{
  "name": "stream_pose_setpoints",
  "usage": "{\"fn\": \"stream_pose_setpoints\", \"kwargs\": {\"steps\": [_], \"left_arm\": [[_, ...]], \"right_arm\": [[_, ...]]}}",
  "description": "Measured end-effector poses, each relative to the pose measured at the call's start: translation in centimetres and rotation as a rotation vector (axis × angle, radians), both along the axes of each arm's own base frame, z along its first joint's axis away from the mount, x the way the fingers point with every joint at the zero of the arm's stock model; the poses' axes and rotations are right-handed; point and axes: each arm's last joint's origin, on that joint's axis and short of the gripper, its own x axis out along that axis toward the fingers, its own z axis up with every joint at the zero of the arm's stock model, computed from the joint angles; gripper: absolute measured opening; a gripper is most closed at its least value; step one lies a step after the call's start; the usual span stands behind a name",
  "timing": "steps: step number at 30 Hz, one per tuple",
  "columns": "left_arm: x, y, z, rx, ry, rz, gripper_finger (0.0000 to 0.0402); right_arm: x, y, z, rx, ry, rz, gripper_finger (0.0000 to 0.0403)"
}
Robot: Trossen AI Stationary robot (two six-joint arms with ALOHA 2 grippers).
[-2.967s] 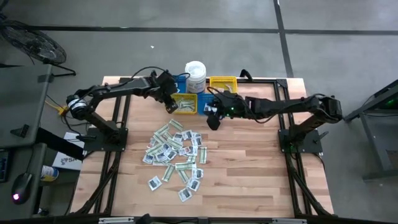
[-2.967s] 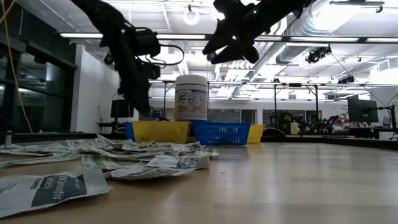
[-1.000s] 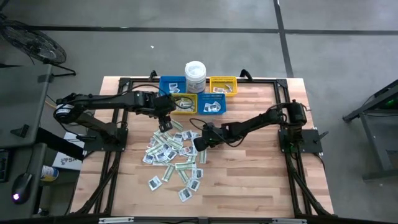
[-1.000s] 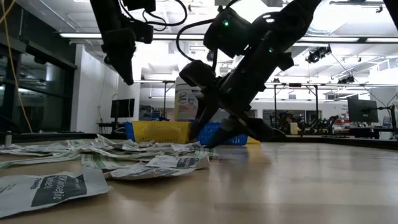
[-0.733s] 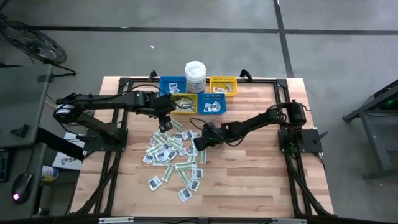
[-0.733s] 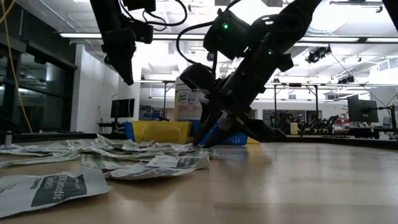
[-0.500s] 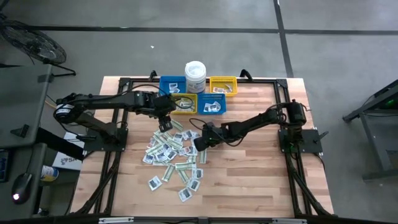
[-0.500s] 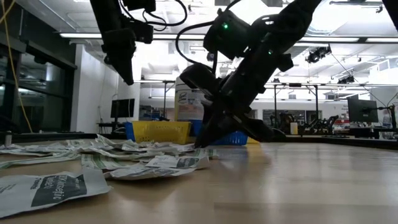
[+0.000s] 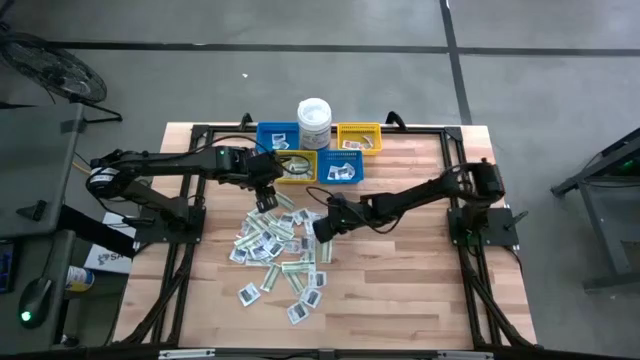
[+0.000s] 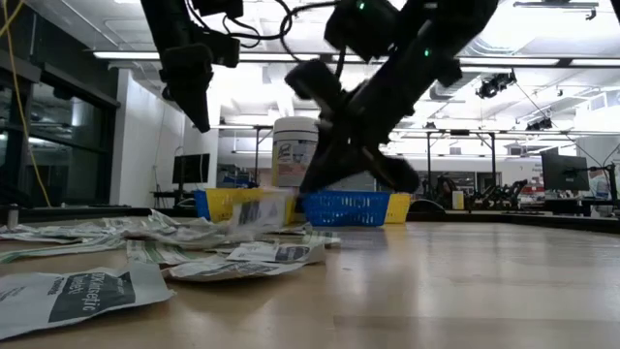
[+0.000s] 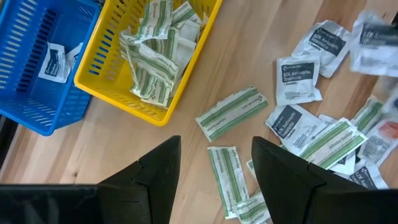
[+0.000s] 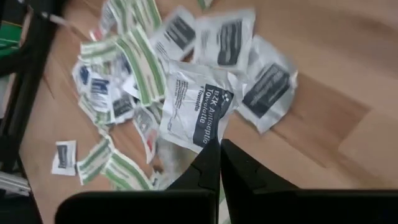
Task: Pick & Place First Aid Supplies
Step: Put the black towelette pack into the right blue bin
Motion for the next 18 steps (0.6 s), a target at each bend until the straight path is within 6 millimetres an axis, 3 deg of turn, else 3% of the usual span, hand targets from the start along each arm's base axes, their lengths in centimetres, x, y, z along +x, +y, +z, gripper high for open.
{"fn": "stream_pose_setpoints", "kwargs": {"steps": [8, 18], "left_arm": [[0.0, 0.0, 0.0, -0.002, -0.002, 0.005, 0.0195], [0.0, 0.0, 0.0, -0.007, -0.005, 0.004, 0.0195]], "right_arm": [[-2.3, -1.6, 4.1, -0.109, 0.022, -0.049, 0.0000], [-5.4, -6.7, 7.5, -0.262, 0.088, -0.201, 0.0000]]}}
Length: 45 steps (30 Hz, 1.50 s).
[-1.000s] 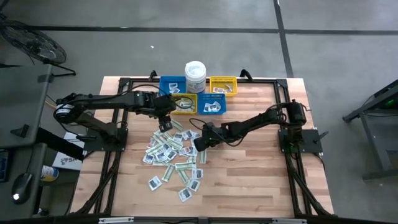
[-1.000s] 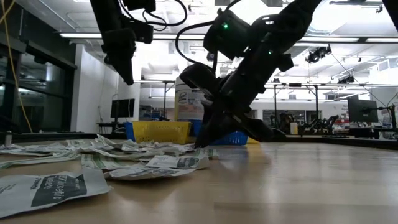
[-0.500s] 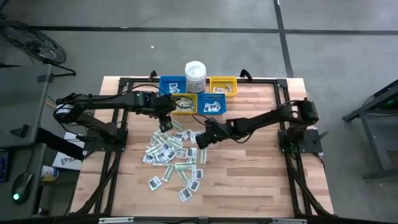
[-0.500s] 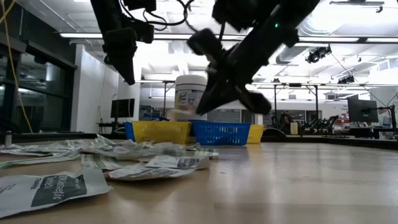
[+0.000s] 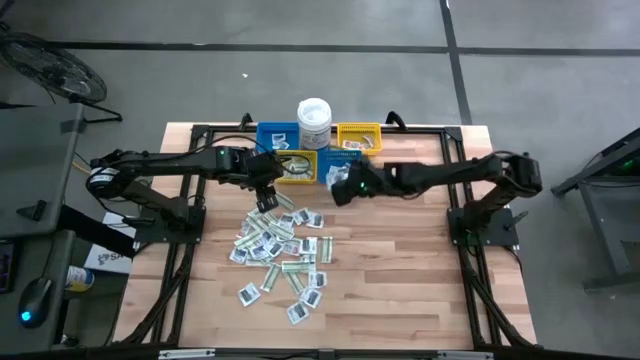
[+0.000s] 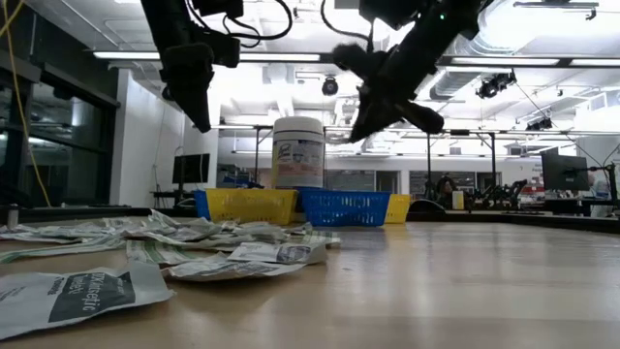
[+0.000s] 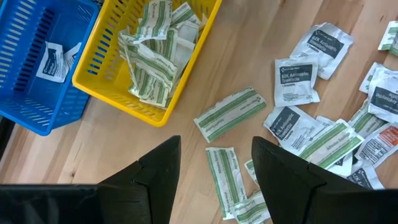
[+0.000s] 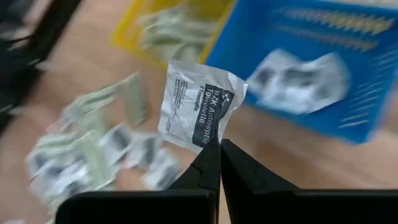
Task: Pick & Place First Aid Supplies
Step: Put the black towelette pack into the right blue bin
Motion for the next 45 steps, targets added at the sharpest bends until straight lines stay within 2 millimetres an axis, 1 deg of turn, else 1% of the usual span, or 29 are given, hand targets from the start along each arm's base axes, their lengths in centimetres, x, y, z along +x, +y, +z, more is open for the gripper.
{"fn": "stream_pose_setpoints", "kwargs": {"steps": [5, 10, 13, 18, 22, 27, 30, 38, 41, 45], "left_arm": [[0.0, 0.0, 0.0, 0.000, -0.001, 0.000, 0.0195], [0.0, 0.0, 0.0, 0.000, -0.002, 0.000, 0.0195], [0.0, 0.0, 0.0, 0.000, -0.005, 0.000, 0.0195], [0.1, 0.0, 0.1, 0.002, -0.017, 0.000, 0.0195], [0.3, 0.0, 0.1, -0.002, -0.036, 0.001, 0.0195], [0.3, 0.0, 0.1, -0.012, -0.043, 0.014, 0.0195], [0.3, 0.0, 0.2, -0.011, -0.048, 0.015, 0.0195], [0.4, 0.1, 0.2, -0.013, -0.060, 0.020, 0.0195], [0.4, 0.0, 0.2, -0.021, -0.062, 0.019, 0.0195], [0.4, 0.0, 0.2, -0.021, -0.062, 0.018, 0.0195]], "right_arm": [[-0.8, -3.0, 0.0, -0.036, 0.043, -0.032, 0.0000], [-1.3, -5.7, -0.5, -0.061, 0.081, -0.049, 0.0000], [-1.3, -6.9, -0.9, -0.073, 0.091, -0.005, 0.0000], [-0.9, -8.3, -2.1, -0.065, 0.086, 0.069, 0.0000], [-0.2, -9.0, -2.9, -0.052, 0.053, 0.121, 0.0000], [-0.1, -9.6, -4.1, -0.012, 0.072, 0.083, 0.0000], [0.0, -9.6, -4.7, 0.009, 0.080, 0.089, 0.0000], [0.1, -9.6, -4.9, 0.022, 0.081, 0.101, 0.0002], [0.1, -9.6, -4.9, 0.024, 0.080, 0.097, 0.0015], [0.1, -9.6, -4.9, 0.035, 0.075, 0.082, 0.0050]]}}
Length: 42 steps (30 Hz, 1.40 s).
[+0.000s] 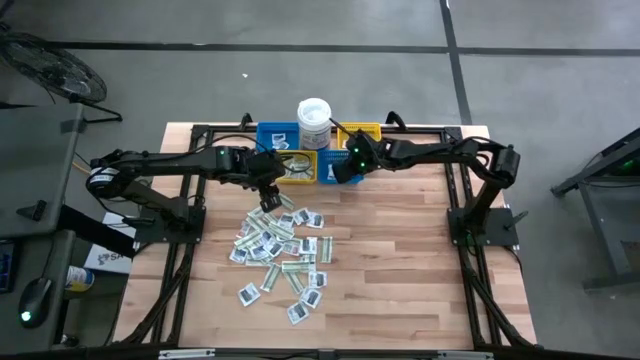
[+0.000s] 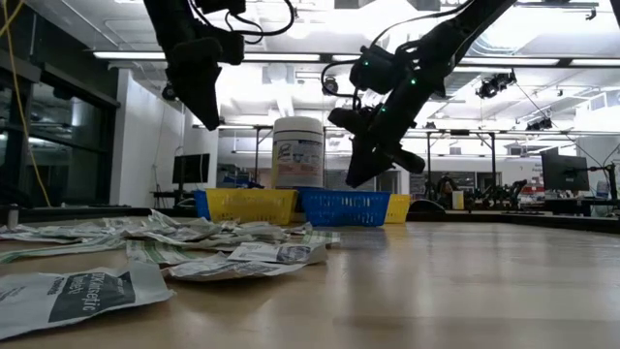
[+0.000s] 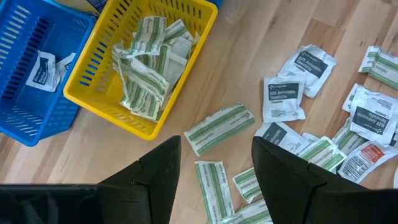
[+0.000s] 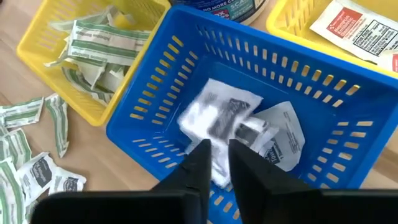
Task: Pick & Place First Aid Supplies
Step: Put the black towelette pack into the right blue bin
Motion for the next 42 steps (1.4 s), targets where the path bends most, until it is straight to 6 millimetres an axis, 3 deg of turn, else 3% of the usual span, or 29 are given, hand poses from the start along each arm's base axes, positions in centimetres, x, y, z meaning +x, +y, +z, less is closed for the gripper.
{"fn": "stream_pose_setpoints", "kwargs": {"steps": [7, 13, 19, 29, 37, 42], "left_arm": [[0.0, 0.0, 0.0, -0.001, 0.000, -0.001, 0.0195], [0.0, 0.0, 0.0, -0.008, -0.001, -0.005, 0.0195], [0.0, -0.1, 0.0, -0.020, -0.004, -0.011, 0.0195], [0.0, -0.1, 0.0, -0.015, -0.003, -0.020, 0.0195], [0.0, -0.1, 0.0, -0.011, 0.000, -0.028, 0.0195], [0.0, -0.1, 0.0, -0.012, 0.002, -0.028, 0.0195]], "right_arm": [[-0.2, -0.1, 0.1, 0.027, -0.007, -0.015, 0.0106], [-0.3, 0.3, 1.6, 0.082, -0.094, 0.098, 0.0114], [1.1, 3.8, 1.5, 0.188, -0.119, 0.183, 0.0114], [2.7, 9.9, 1.1, -0.005, -0.058, 0.168, 0.0114], [4.6, 12.9, -1.8, -0.094, -0.042, 0.283, 0.0114], [5.2, 13.6, -3.1, -0.156, -0.035, 0.226, 0.0114]]}}
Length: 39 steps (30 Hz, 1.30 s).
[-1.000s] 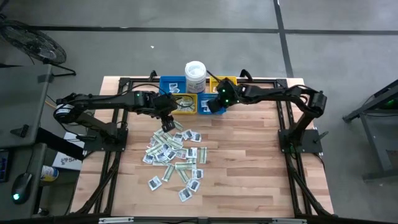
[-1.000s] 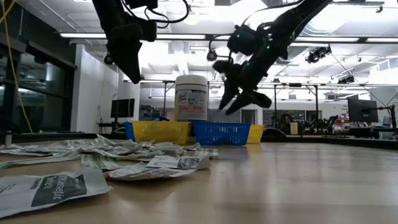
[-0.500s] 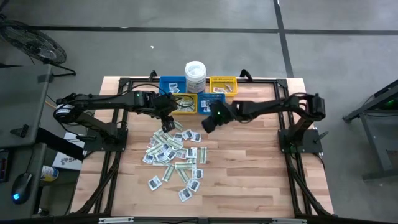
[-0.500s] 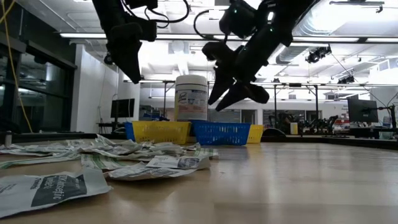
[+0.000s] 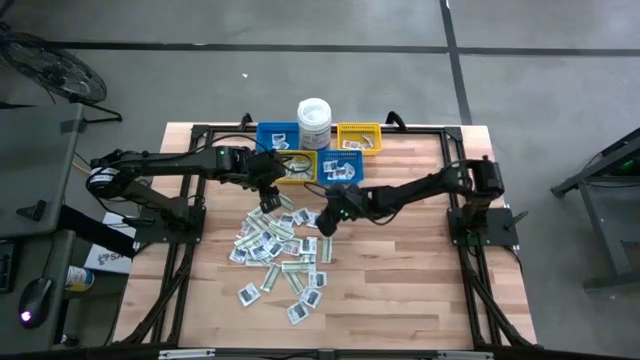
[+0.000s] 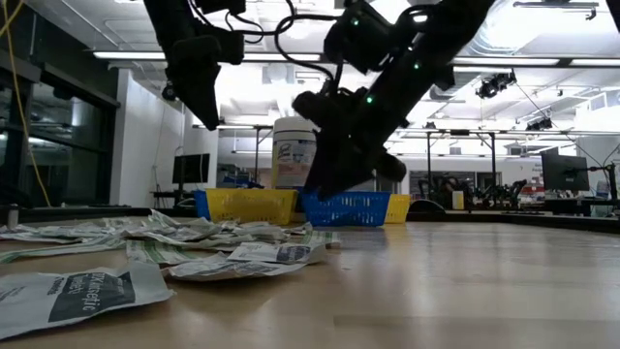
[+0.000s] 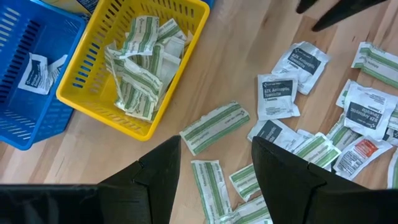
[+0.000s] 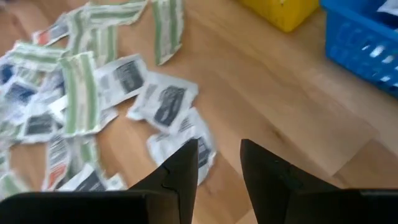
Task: Pick & Place First Aid Supplies
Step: Put the black towelette pack into the right blue bin
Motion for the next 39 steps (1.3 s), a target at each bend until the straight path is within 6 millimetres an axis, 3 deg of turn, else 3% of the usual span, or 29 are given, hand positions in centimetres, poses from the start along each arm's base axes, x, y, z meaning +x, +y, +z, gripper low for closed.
{"fn": "stream_pose_setpoints", "kwargs": {"steps": [8, 16, 27, 34, 39], "left_arm": [[0.0, 0.0, 0.0, -0.001, 0.004, 0.000, 0.0195], [-0.1, 0.0, 0.0, 0.000, 0.008, -0.001, 0.0195], [-0.1, 0.0, 0.0, 0.011, 0.013, -0.020, 0.0195], [-0.1, 0.0, 0.0, 0.018, 0.017, -0.036, 0.0195], [-0.1, 0.0, 0.0, 0.018, 0.017, -0.036, 0.0195]], "right_arm": [[0.5, 0.9, -1.7, -0.017, 0.032, 0.105, 0.0131], [0.9, 0.8, -2.3, -0.015, 0.008, 0.061, 0.0178], [0.9, 1.6, -2.4, -0.001, 0.003, 0.054, 0.0170], [1.2, 1.9, -3.8, 0.048, -0.007, 0.015, 0.0169], [1.4, 1.8, -3.8, 0.075, -0.031, -0.028, 0.0148]]}}
